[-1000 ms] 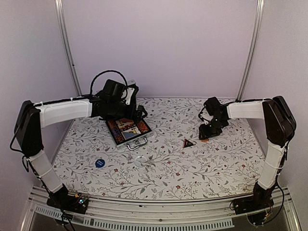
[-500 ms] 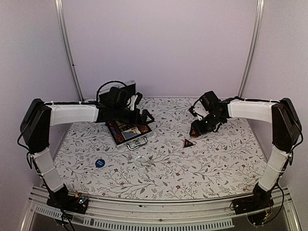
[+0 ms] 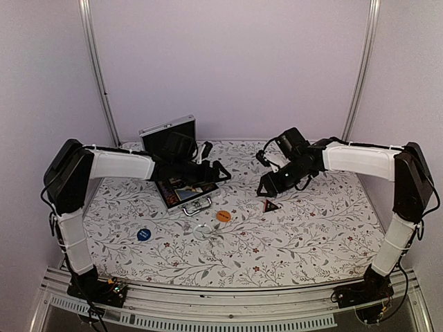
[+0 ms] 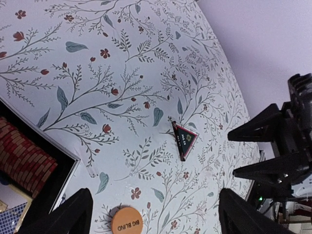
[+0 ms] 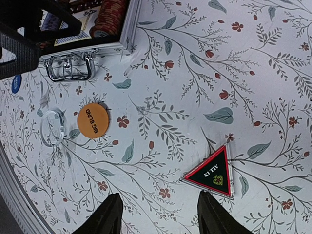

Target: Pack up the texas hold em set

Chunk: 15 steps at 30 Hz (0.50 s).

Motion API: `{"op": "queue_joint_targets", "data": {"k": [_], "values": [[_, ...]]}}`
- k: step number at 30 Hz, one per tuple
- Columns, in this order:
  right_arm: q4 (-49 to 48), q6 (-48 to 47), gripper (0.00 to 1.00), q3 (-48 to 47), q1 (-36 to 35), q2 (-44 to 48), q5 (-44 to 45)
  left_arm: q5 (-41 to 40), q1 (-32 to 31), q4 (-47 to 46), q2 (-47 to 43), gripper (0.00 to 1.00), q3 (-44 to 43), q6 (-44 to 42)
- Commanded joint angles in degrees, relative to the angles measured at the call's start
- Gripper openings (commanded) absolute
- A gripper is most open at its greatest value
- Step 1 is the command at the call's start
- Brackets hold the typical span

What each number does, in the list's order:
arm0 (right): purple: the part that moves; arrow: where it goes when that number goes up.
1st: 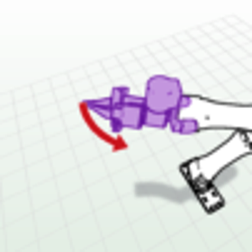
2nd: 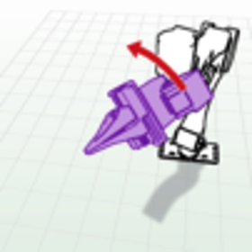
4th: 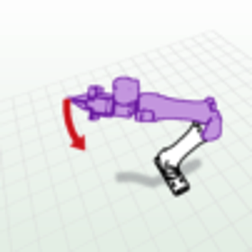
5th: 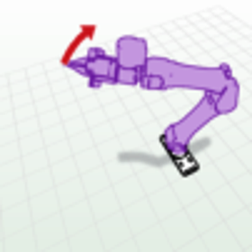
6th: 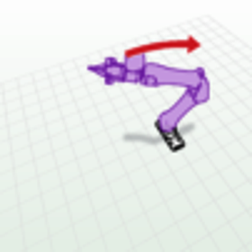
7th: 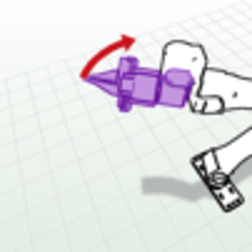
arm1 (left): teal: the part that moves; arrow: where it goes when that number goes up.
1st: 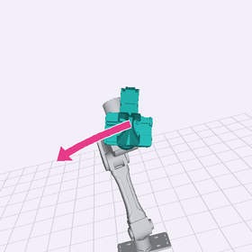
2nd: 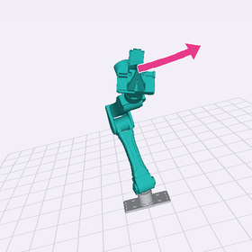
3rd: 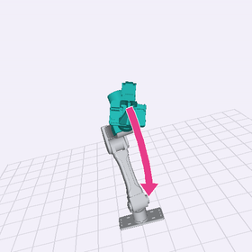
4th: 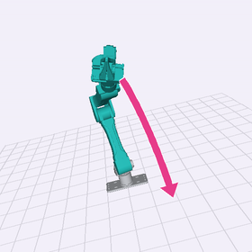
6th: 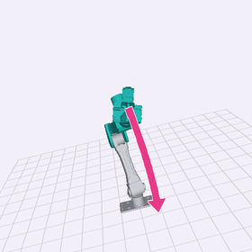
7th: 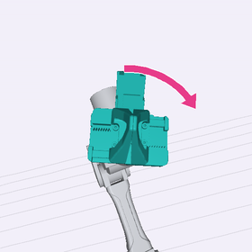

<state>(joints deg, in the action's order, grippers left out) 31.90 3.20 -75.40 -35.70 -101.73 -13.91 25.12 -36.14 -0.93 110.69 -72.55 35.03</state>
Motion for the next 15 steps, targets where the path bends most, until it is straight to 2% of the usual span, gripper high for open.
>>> {"op": "queue_joint_targets", "data": {"k": [1, 9, 15], "values": [[-1.04, 0.71, 0.59, 0.09, -0.73, 1.21, 0.38, -2.62, -1.16, 2.71, -2.30, 0.91, -0.91, -2.36], [-2.06, 2.54, 0.72, 1.65, -0.79, 1.02, 3.96, -13.79, -8.01, 14.52, -2.19, 0.93, -1.85, -12.61], [-2.29, 3.77, 0.80, 2.97, -0.07, 0.66, 5.39, -17.62, -11.04, 19.64, -0.19, 0.94, -3.75, -15.86]]}}
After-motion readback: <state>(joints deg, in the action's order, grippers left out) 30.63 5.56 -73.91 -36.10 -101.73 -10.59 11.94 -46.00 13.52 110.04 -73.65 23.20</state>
